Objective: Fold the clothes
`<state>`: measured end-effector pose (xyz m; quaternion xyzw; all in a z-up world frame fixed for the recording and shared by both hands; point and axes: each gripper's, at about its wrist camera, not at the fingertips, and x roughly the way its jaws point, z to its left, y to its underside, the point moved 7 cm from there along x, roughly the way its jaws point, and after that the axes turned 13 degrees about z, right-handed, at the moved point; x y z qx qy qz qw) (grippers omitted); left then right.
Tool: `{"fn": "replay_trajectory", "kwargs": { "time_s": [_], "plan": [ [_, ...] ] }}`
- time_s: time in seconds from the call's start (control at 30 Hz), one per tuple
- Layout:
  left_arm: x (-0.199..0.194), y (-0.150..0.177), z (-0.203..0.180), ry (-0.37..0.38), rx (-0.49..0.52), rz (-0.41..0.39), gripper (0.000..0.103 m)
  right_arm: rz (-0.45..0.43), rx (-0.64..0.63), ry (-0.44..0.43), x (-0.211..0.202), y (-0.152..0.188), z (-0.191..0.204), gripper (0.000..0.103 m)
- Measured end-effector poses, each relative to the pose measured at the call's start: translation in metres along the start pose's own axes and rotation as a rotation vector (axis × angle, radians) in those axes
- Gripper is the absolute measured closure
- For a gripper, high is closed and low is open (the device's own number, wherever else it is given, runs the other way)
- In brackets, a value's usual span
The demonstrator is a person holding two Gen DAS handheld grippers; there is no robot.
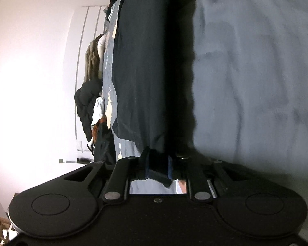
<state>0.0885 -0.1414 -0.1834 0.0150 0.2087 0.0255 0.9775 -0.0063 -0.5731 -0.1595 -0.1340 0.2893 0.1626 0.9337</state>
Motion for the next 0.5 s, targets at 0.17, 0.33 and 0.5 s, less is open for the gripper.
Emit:
{"fn": "replay_trajectory", "kwargs": {
  "time_s": [0.17, 0.33, 0.5],
  "plan": [
    [-0.007, 0.019, 0.029, 0.075, -0.164, 0.082, 0.079, -0.025, 0.015, 0.026, -0.003, -0.004, -0.005, 0.098],
    [-0.020, 0.031, 0.057, 0.181, -0.354, 0.143, 0.060, -0.001, -0.029, 0.060, -0.001, -0.004, -0.002, 0.097],
    [-0.057, 0.000, 0.086, 0.511, -0.847, 0.075, 0.033, 0.016, -0.118, 0.116, -0.001, -0.002, 0.006, 0.095]
  ]
}}
